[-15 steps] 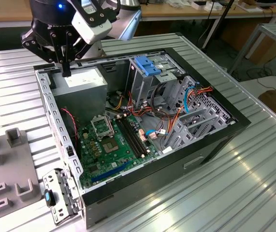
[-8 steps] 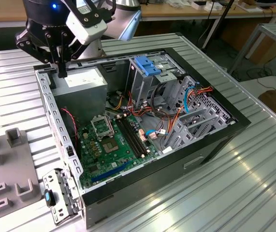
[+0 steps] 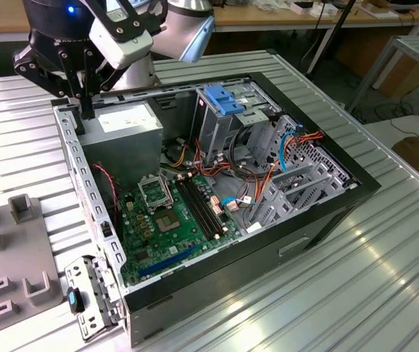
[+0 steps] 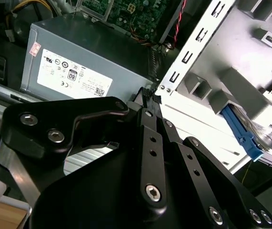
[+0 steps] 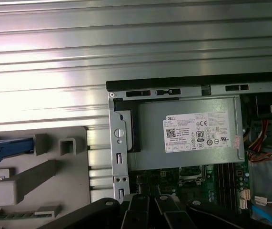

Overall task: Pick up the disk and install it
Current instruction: 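Reach for the disk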

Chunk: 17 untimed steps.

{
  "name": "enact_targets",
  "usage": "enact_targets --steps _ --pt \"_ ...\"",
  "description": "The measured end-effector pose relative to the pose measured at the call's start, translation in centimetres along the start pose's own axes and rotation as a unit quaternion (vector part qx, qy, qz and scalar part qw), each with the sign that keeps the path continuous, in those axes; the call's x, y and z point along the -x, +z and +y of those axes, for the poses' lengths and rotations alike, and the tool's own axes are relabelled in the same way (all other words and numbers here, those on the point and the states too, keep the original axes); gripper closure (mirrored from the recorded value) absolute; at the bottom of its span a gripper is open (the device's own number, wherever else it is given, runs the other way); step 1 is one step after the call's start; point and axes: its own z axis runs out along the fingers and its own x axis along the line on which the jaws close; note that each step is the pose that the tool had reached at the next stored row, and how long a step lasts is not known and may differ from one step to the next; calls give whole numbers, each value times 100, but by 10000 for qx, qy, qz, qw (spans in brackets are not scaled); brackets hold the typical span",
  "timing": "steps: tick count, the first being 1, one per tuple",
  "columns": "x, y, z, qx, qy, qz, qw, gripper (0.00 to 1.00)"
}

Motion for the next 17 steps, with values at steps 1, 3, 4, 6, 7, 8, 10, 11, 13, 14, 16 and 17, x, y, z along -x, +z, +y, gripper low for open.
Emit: enact_targets --steps 1,3,4,6,7,8,10,11,13,14,16,17 --pt "-21 -1 -1 0 0 0 10000 89" --pt "-59 -2 -4 0 0 0 10000 89" --pt "-78 -3 -6 0 0 0 10000 89" --pt "-93 -3 -7 0 0 0 10000 89" --pt "-104 -3 -8 0 0 0 10000 89" --pt "-120 -3 -9 0 0 0 10000 89" --pt "-142 -4 -11 0 0 0 10000 89" --pt "-148 -5 -11 0 0 0 10000 89" --pt "-164 -5 -12 0 0 0 10000 89" --pt "-170 -5 -13 0 0 0 10000 89" --pt "-200 -6 -15 0 0 1 10000 89" --pt "-212 -6 -16 0 0 0 10000 89"
